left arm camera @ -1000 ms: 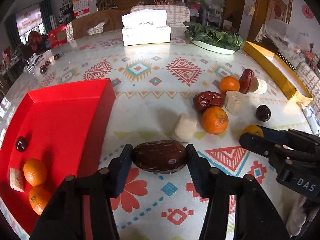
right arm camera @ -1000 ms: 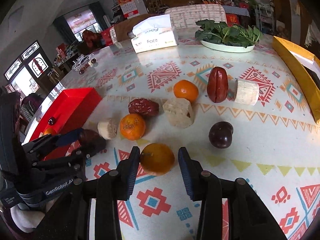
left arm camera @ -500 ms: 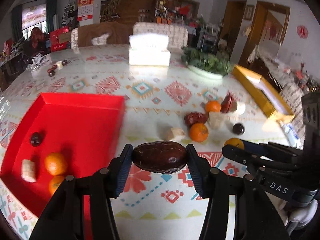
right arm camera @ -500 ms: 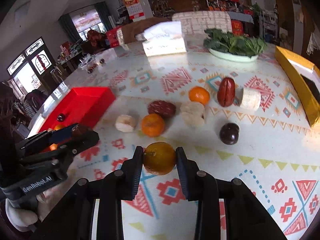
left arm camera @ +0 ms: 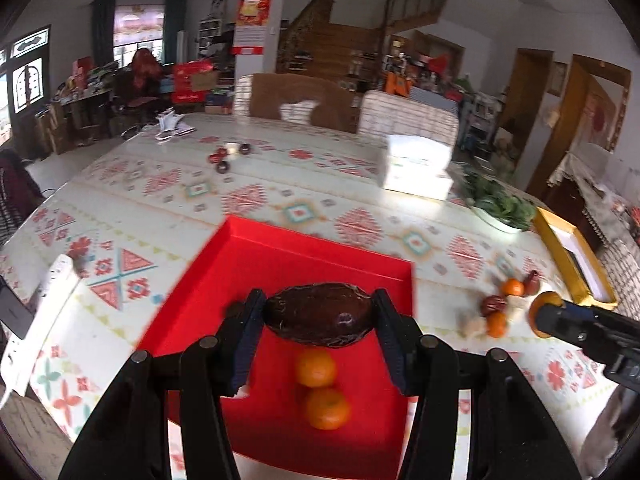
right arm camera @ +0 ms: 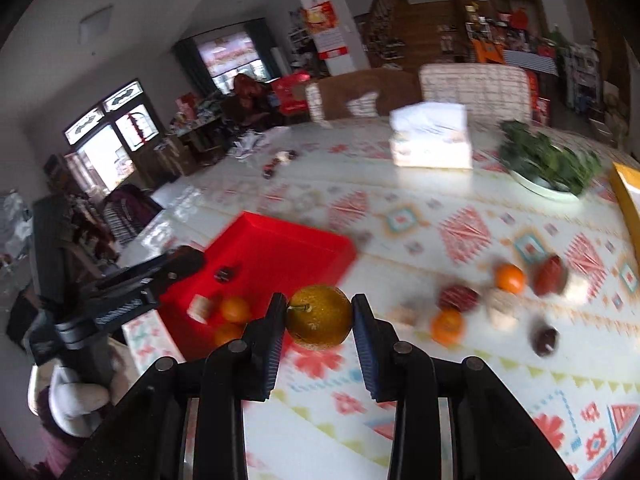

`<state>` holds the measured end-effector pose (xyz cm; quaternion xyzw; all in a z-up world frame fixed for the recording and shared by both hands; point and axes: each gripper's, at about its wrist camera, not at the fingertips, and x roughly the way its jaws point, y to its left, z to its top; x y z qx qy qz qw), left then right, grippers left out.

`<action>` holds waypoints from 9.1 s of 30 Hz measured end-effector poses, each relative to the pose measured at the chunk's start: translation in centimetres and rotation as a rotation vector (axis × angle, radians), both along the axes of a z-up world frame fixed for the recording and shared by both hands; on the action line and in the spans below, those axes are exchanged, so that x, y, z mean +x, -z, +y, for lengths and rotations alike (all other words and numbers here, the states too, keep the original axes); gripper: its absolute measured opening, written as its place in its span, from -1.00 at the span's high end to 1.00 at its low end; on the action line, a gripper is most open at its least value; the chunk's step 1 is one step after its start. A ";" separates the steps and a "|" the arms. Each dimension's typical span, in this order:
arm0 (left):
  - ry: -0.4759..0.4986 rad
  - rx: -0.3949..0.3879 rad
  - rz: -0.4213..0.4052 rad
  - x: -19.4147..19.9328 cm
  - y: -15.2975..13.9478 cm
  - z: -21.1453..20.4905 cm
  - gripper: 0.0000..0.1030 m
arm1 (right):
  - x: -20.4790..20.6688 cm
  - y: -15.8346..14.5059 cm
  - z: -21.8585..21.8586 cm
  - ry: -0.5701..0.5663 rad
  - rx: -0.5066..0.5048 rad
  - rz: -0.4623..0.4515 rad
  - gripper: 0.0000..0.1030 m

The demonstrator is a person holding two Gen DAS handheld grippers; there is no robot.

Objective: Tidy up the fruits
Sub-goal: 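Carry both over the red box, release the date from the left tool while the right releases the orange, then return to the table and grasp a dark plum with the right tool, then grasp a mandarin orange with the left tool, then carry both to the red box, release the orange from the left tool while the right holds the plum above, then grasp a beige cake cube with the left tool while the right tool reaches toward a brown date, then carry the cake cube over the red box with the left tool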

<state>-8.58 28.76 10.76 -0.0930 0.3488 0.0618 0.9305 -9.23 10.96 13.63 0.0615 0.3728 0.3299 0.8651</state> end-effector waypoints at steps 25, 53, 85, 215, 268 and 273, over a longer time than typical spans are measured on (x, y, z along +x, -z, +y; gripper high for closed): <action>-0.013 -0.073 0.212 9.1 7.6 5.4 -0.03 | 4.4 8.4 15.1 -0.169 -0.194 0.076 0.29; 0.013 -0.185 0.013 0.8 0.1 1.7 -0.47 | 1.7 4.0 6.5 -0.033 -0.067 0.002 0.20; 0.348 -0.079 0.088 1.8 4.8 -16.1 -0.54 | 5.6 9.4 -15.8 0.362 -0.070 0.131 0.20; 0.125 -0.103 -0.011 -3.8 2.6 -7.5 -0.45 | 4.0 4.0 -11.1 0.255 0.009 0.087 0.31; 0.320 0.069 0.186 9.1 10.1 -18.8 0.43 | 8.4 10.6 -10.1 0.223 -0.173 0.098 0.37; 0.294 0.027 0.169 8.6 9.6 -17.8 0.43 | 8.3 10.5 -10.3 0.223 -0.159 0.100 0.38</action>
